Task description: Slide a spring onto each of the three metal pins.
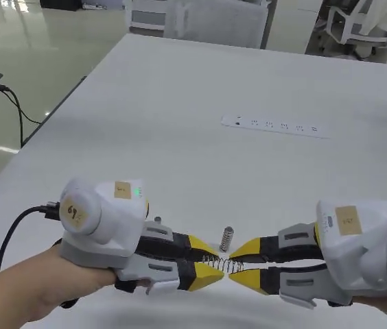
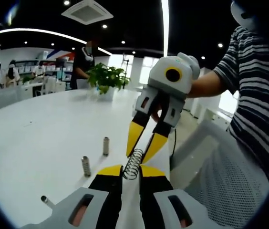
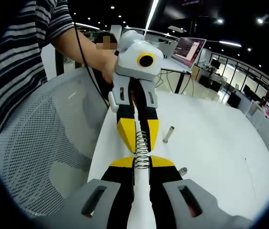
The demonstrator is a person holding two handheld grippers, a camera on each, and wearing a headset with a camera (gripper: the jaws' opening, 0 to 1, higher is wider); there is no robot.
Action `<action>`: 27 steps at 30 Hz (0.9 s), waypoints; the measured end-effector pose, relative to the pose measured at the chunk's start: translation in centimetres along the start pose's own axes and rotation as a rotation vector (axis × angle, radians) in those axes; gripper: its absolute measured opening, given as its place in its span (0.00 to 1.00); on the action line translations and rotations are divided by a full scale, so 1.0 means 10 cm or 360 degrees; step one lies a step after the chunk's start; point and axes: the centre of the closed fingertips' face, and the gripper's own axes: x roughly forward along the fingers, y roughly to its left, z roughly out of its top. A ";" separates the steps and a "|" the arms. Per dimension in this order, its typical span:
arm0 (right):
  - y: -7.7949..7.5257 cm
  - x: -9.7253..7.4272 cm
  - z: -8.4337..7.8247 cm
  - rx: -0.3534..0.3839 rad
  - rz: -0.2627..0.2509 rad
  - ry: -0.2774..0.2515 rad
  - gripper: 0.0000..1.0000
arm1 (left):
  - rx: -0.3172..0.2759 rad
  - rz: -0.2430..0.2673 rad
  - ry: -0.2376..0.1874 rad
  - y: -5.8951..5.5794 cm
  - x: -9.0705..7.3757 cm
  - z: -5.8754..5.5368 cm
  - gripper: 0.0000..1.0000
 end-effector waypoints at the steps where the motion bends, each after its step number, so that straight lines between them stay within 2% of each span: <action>1: 0.00 0.00 0.00 0.0003 0.0004 -0.0002 0.08 | 0.0009 -0.0006 -0.0001 -0.01 0.00 0.00 0.05; 5: 0.03 0.00 -0.01 0.0015 0.0010 -0.0009 0.08 | 0.0013 -0.0015 0.0011 -0.02 0.00 0.00 0.06; 9: 0.04 0.00 -0.02 0.0007 0.0014 -0.0003 0.08 | 0.0002 -0.0038 -0.0009 -0.05 0.00 0.03 0.07; 18: 0.05 -0.01 -0.02 0.0003 0.0016 -0.0003 0.08 | 0.0055 -0.0063 0.0002 -0.08 0.00 0.02 0.04; 22: 0.05 -0.02 0.00 0.0037 0.0004 -0.0019 0.08 | 0.0078 -0.0075 -0.0007 -0.08 -0.02 0.04 0.03; 24: 0.06 -0.02 0.01 0.0123 0.0006 -0.0038 0.09 | 0.0078 -0.0097 -0.0010 -0.10 -0.02 0.05 0.03; 27: 0.06 -0.05 0.00 0.0142 0.0003 -0.0046 0.09 | 0.0091 -0.0105 0.0003 -0.11 -0.03 0.03 0.03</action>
